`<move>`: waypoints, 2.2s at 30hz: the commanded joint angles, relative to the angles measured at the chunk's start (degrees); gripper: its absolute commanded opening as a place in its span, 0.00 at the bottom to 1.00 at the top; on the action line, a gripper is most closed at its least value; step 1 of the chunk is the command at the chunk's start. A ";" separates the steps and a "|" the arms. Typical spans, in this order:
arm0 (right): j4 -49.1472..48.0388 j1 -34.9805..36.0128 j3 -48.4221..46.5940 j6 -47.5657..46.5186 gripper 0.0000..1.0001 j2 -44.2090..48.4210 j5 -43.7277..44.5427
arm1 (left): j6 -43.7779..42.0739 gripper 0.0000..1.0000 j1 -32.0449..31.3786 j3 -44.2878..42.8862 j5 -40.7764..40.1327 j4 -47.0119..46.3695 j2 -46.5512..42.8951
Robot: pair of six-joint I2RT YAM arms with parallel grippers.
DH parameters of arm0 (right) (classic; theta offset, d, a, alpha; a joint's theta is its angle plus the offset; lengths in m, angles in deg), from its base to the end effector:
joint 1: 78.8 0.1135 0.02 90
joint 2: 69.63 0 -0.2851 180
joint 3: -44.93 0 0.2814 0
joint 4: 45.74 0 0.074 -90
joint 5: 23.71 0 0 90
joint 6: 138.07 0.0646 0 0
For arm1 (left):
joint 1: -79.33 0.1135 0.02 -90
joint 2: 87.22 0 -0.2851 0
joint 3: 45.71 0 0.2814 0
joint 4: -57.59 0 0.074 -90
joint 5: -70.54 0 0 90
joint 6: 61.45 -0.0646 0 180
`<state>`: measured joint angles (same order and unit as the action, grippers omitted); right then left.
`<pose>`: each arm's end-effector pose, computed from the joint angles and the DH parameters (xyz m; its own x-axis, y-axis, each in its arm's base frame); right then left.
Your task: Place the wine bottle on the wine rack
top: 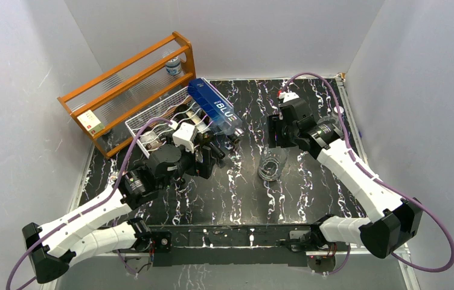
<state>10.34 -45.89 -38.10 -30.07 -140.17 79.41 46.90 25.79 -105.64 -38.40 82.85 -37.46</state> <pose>0.2589 0.1501 0.3488 -0.6714 -0.0760 -0.7372 -0.1931 0.9783 0.0750 0.1614 -0.1832 0.3456 -0.3277 -0.0576 -0.9430 0.4966 0.8387 -0.2238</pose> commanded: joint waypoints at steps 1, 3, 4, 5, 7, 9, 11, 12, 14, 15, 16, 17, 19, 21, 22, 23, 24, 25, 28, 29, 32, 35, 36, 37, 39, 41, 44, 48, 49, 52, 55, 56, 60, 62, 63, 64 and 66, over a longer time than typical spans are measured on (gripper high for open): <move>-1.76 -0.10 -3.06 -0.23 0.69 -0.39 1.51 | -1.27 0.98 -0.31 0.86 -1.24 -1.83 -1.46; -0.51 -0.05 -3.97 -0.31 0.68 -1.23 1.44 | -1.50 0.98 -0.28 1.17 -1.42 -2.02 -1.51; 0.07 -0.05 -4.40 -0.52 0.67 -1.58 1.09 | -1.55 0.98 -0.31 1.35 -1.51 -2.11 -1.65; 0.59 -0.06 -4.75 -0.58 0.66 -1.88 0.73 | -1.64 0.98 -0.33 1.51 -1.54 -2.26 -1.66; 1.97 -0.12 -5.44 -1.05 0.64 -2.64 -0.36 | -1.78 0.98 -0.33 1.88 -1.54 -2.51 -1.53; 3.58 -0.08 -5.97 -1.31 0.55 -3.68 -1.38 | -2.02 0.98 -0.31 2.25 -1.62 -2.89 -1.47; 5.05 -0.11 -5.99 -1.42 0.52 -4.78 -1.78 | -2.24 0.98 -0.28 2.50 -1.70 -3.44 -1.35; 5.69 -0.09 -6.01 -1.43 0.51 -5.17 -1.98 | -2.26 0.98 -0.32 2.60 -1.71 -3.59 -1.18; 6.35 -0.06 -5.44 -1.12 0.51 -5.38 -2.17 | -2.27 0.98 -0.26 2.69 -1.84 -3.72 -0.93; 6.10 -0.06 -5.02 -1.07 0.51 -4.96 -2.41 | -2.19 0.98 -0.31 2.75 -1.87 -3.72 -0.79; 5.87 -0.11 -4.77 -1.04 0.50 -4.68 -2.61 | -1.99 0.98 -0.29 2.75 -1.89 -3.80 -0.66; 5.88 -0.11 -4.79 -1.04 0.49 -4.57 -2.63 | -1.88 0.98 -0.31 2.79 -1.88 -3.87 -0.56; 5.98 -0.10 -4.83 -1.07 0.39 -4.41 -3.32 | -1.37 0.98 -0.34 2.69 -1.81 -3.95 -0.38; 4.87 -0.08 -4.54 -1.10 0.25 -3.69 -3.86 | -0.86 0.98 -0.26 2.47 -1.65 -3.73 0.04; 3.39 -0.04 -3.77 -1.04 0.20 -3.01 -4.30 | -0.64 0.98 -0.28 2.30 -1.52 -3.72 0.34; 2.02 -0.09 -2.97 -0.66 0.17 -2.20 -4.19 | -0.46 0.98 -0.25 2.19 -1.31 -3.77 0.60; 0.46 -0.11 -2.22 0.00 0.15 -1.37 -3.49 | -0.28 0.98 -0.28 2.11 -1.24 -3.85 0.80; -1.48 -0.12 -1.08 0.51 0.14 -0.40 -2.98 | -0.13 0.98 -0.33 1.97 -1.13 -3.89 1.08; -9.55 -0.06 3.67 2.02 0.10 2.93 0.13 | 0.55 0.98 -0.31 1.68 -0.79 -3.83 1.80; -12.37 -0.15 4.86 2.72 0.09 3.94 1.07 | 1.00 0.98 -0.26 1.47 -0.69 -3.77 2.03; -21.20 -0.23 8.46 5.81 0.08 6.77 1.85 | 2.05 0.98 -0.27 0.70 -0.12 -3.43 2.72; -25.95 -0.39 10.78 11.46 0.07 8.71 1.11 | 3.90 0.98 -0.26 -0.28 0.62 -2.62 3.80; -26.22 -0.41 11.10 13.23 0.06 9.35 1.19 | 4.67 0.98 -0.21 -0.48 0.91 -2.36 4.16; -25.93 -0.47 11.53 14.98 0.06 10.05 1.42 | 5.48 0.98 -0.23 -0.66 1.33 -2.32 4.55; -23.98 -0.56 11.95 17.14 0.06 11.81 1.34 | 7.03 0.98 -0.18 -0.75 2.43 -2.46 5.32; -21.20 -0.66 13.07 19.20 0.05 14.12 1.38 | 8.27 0.98 -0.02 -0.98 3.10 -2.70 6.50; -22.33 -0.69 20.00 22.42 0.05 18.99 -2.58 | 10.00 0.98 1.24 -1.57 5.40 -4.06 9.35; -20.35 -0.65 27.21 25.45 0.04 24.12 -6.65 | 12.22 0.98 2.69 -3.33 8.56 -4.52 13.77; -20.41 -0.66 28.88 25.28 0.04 25.49 -8.26 | 12.65 0.98 2.90 -3.79 9.31 -4.56 14.77; -19.26 -0.61 32.33 23.95 0.04 28.19 -11.96 | 13.76 0.98 3.50 -4.86 11.42 -5.01 17.15; -16.75 -0.59 33.12 21.30 0.04 28.70 -14.33 | 13.71 0.98 4.47 -6.20 12.63 -5.03 18.99; -16.21 -0.57 33.08 20.80 0.04 28.71 -15.68 | 13.75 0.98 4.93 -6.56 13.00 -5.08 19.45; -14.02 -0.50 31.89 17.20 0.03 27.51 -21.41 | 13.95 0.98 6.52 -7.68 14.07 -5.21 20.68; -13.34 -0.43 31.72 15.65 0.03 26.55 -25.59 | 13.93 0.98 7.40 -8.06 14.59 -5.12 21.14; -13.63 -0.15 32.16 15.58 0.03 25.94 -28.36 | 14.01 0.98 8.11 -8.29 15.18 -4.91 21.35; -13.95 0.40 32.81 15.22 0.03 25.38 -30.10 | 14.07 0.98 8.86 -8.43 15.51 -4.56 21.56; -13.23 1.81 33.10 13.66 0.03 24.99 -29.89 | 14.01 0.98 10.24 -8.63 15.68 -3.95 21.77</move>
<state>-8.04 -46.50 -6.17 -12.04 -113.29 57.64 60.45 33.57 -111.76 -24.56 78.67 -16.02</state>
